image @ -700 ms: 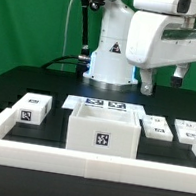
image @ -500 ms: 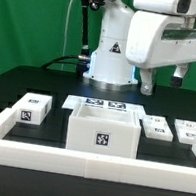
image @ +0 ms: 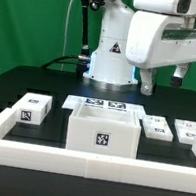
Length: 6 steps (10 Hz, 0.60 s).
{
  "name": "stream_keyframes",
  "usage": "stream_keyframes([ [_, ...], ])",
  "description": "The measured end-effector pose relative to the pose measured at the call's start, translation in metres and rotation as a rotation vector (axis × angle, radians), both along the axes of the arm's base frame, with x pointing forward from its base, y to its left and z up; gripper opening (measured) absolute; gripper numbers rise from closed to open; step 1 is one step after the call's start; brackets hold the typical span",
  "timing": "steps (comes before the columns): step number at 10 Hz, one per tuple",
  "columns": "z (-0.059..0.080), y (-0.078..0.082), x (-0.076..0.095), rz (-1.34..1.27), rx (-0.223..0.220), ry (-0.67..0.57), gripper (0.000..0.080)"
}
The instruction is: Assemble cabinet
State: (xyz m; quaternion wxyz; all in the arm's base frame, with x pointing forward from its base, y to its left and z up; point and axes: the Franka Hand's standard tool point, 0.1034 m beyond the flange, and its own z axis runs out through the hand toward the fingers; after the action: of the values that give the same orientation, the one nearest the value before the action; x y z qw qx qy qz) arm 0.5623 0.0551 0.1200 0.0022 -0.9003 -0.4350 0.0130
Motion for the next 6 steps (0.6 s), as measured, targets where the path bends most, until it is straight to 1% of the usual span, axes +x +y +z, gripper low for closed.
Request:
stream_keyframes([
  [1,-0.001,0.0,0.0,0.017,0.0,-0.008,0.0798],
  [2,-0.006,0.0,-0.005,0.115,0.005,-0.045,0.0798],
  [3,-0.01,-0.006,-0.014,0.182,0.004,-0.043,0.0798],
  [5,-0.011,-0.018,-0.015,0.332,-0.005,-0.034,0.0798],
  [6,-0.014,-0.022,-0.018,0.347,-0.005,-0.011,0.0798],
])
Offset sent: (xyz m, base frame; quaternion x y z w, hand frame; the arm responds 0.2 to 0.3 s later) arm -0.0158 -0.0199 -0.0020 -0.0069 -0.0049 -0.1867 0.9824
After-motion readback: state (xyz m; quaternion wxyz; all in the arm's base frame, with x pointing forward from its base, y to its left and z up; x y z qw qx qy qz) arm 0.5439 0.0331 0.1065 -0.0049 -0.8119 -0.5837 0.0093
